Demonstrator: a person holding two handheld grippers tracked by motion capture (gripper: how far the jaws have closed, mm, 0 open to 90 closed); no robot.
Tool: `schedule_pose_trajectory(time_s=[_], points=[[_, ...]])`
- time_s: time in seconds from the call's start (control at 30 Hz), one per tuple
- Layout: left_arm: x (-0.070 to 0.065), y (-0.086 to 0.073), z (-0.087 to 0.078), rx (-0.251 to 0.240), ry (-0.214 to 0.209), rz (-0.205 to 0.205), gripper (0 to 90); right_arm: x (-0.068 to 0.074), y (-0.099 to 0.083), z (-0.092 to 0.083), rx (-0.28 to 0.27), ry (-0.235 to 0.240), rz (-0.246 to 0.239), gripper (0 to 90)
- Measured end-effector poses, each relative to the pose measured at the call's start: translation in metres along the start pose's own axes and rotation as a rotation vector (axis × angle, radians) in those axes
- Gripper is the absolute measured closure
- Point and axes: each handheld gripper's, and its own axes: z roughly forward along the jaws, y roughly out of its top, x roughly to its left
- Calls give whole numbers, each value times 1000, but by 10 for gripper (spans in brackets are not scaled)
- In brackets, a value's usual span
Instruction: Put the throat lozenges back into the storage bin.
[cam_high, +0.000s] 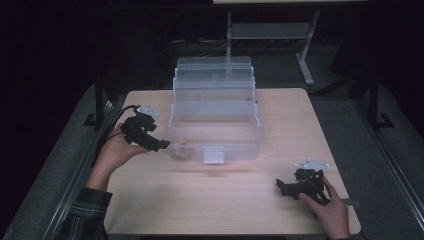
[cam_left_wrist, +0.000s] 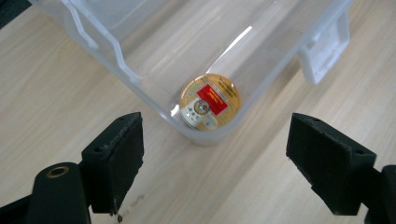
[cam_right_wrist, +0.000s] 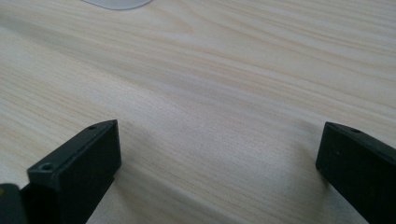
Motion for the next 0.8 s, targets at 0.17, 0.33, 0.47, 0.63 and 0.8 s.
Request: schedule_pose_trajectory(time_s=[0.17, 0.33, 0.47, 0.63, 0.8], points=[[-3, -18, -6, -37, 10, -18, 184, 0, 0, 0, -1, -3, -1, 0], [-8, -32, -7, -68, 20, -33, 182, 0, 0, 0, 0, 1, -2, 0], [-13, -46, -5, -94, 27, -56, 177, 0, 0, 0, 0, -1, -1, 0], [-18, -62, -1, -110, 35, -68, 177, 0, 0, 0, 0, -1, -1, 0], [-23, -78, 3, -124, 46, -85, 173, 0, 0, 0, 0, -1, -1, 0]])
